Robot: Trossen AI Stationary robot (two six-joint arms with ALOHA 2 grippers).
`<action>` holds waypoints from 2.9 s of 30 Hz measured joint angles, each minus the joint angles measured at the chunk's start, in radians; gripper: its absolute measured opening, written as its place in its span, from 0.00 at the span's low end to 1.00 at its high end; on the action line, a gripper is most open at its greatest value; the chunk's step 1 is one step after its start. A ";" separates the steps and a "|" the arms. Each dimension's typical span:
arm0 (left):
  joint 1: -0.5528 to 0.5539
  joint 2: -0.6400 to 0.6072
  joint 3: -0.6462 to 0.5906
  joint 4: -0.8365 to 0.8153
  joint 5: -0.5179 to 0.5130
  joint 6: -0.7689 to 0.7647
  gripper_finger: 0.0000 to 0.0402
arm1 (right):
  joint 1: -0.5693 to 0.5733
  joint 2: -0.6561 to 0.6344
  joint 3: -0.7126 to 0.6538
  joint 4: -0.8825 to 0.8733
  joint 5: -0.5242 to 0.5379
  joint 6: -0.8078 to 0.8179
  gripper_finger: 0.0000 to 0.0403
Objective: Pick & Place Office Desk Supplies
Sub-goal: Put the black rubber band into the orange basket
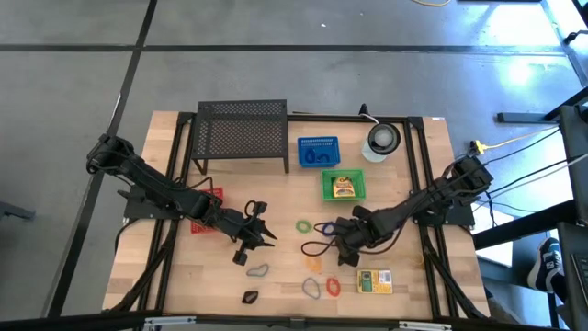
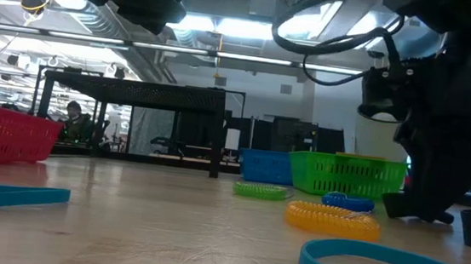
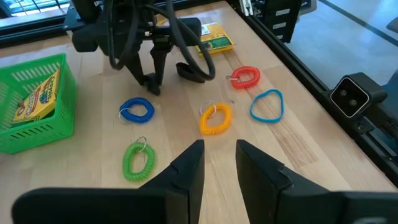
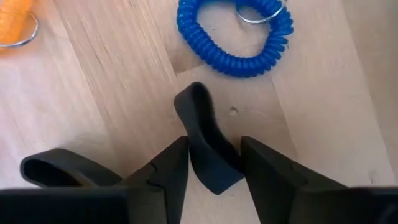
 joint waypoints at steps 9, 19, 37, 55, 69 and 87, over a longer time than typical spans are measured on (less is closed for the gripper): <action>0.000 0.000 0.000 0.000 0.000 0.000 0.22 | 0.000 0.000 0.000 0.002 -0.015 -0.008 0.47; 0.000 0.000 0.000 0.000 0.000 0.000 0.22 | 0.000 0.000 0.000 0.002 -0.016 -0.009 0.27; 0.000 0.000 0.000 0.105 -0.140 0.001 0.25 | 0.000 0.001 0.046 0.179 0.016 -0.043 0.03; -0.026 0.137 0.000 0.488 -0.104 0.176 0.47 | 0.000 0.001 0.210 0.541 0.198 -0.402 0.04; -0.019 0.172 0.000 0.624 -0.115 0.211 0.47 | 0.000 0.001 0.210 0.734 0.221 -0.588 0.04; -0.011 0.174 0.000 0.645 -0.115 0.211 0.03 | 0.000 0.001 0.210 0.737 0.221 -0.590 0.04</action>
